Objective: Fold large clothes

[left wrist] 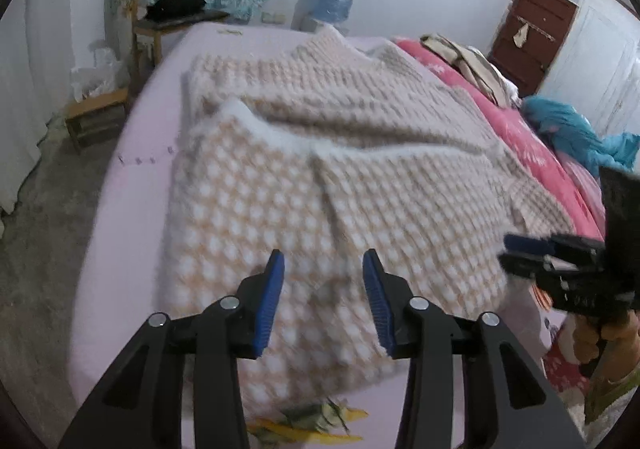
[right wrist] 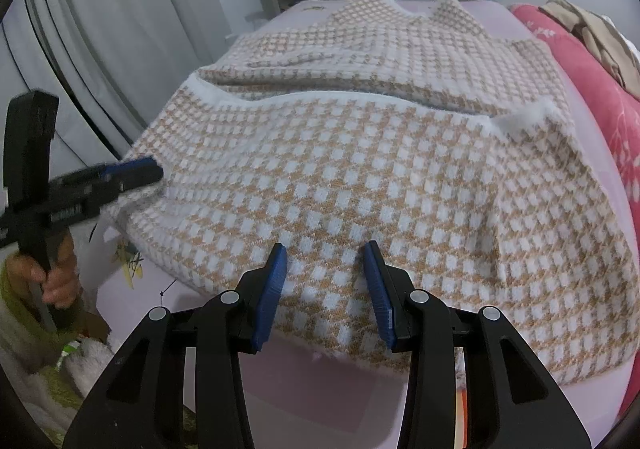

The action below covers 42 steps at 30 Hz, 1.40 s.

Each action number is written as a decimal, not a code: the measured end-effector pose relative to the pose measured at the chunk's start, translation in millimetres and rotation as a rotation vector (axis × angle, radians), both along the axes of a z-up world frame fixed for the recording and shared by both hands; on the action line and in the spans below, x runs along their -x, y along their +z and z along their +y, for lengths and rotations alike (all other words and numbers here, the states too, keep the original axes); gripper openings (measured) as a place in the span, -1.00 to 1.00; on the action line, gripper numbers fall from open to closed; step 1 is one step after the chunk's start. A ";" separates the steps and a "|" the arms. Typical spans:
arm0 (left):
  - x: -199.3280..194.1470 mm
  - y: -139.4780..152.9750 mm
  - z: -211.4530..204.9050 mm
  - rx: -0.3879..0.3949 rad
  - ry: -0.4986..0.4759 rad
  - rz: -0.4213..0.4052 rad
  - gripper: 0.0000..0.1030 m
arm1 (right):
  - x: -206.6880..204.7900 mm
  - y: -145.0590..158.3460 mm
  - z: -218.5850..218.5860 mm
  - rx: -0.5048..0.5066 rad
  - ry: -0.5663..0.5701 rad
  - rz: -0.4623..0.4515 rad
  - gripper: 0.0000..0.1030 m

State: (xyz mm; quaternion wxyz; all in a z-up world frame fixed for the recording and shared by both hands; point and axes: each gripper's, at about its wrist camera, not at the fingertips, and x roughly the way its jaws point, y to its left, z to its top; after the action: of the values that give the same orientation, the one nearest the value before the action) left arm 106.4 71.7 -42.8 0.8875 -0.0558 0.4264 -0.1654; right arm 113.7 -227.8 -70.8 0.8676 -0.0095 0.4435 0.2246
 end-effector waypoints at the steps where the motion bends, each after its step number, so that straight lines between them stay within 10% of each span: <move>1: -5.0 -0.8 3.2 -0.006 0.020 0.003 -0.16 | -0.1 0.3 0.1 -0.001 -0.001 0.001 -0.25; 19: -16.3 -11.5 18.9 0.054 0.070 0.043 -0.15 | 0.7 2.4 -0.9 -0.008 0.003 0.009 -0.21; 25: -17.1 -10.9 19.7 0.056 0.072 0.050 -0.15 | -0.5 4.7 -4.3 0.002 -0.038 0.017 0.35; 42: -26.9 25.7 -19.6 -0.021 0.027 -0.028 0.51 | -9.8 28.6 -20.5 -0.050 -0.116 -0.034 0.50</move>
State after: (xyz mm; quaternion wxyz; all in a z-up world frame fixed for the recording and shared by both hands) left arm 133.2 52.1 -17.1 0.8961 -0.0499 0.4149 -0.1499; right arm 123.4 -248.3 -42.2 0.8866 0.0343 0.4226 0.1847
